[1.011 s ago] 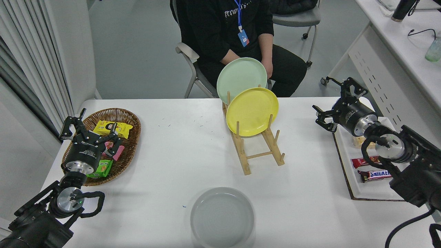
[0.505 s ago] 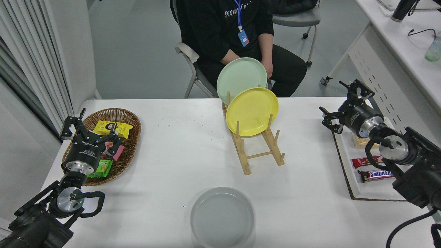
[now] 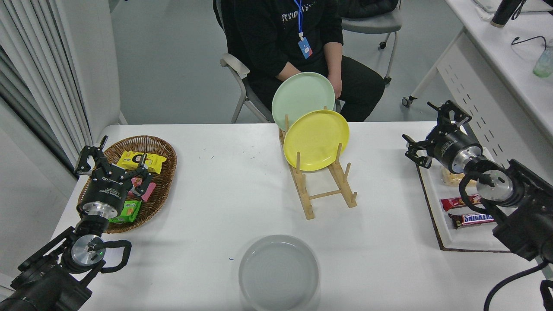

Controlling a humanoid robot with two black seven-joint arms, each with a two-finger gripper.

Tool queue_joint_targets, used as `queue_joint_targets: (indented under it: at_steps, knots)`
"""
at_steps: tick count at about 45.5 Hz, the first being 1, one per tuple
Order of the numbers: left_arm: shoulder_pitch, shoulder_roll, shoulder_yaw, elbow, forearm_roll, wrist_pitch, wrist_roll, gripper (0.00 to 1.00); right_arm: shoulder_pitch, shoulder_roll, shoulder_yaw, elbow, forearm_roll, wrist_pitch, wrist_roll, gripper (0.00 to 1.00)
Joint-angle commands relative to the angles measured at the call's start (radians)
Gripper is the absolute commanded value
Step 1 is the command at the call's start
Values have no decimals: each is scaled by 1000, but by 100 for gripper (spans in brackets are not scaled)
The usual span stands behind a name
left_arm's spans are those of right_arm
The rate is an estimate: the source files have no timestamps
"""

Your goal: Place the plate on the table

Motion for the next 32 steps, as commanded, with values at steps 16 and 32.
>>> queue_joint_targets:
  at_steps: [16,32]
  knots:
    - [1,0,0,0,0,0,0,98,-2,3,-8,-9,10,18,0,100]
    - [0,0,0,0,0,0,0,98,4,-3,-35,-25,2,18,0,99]
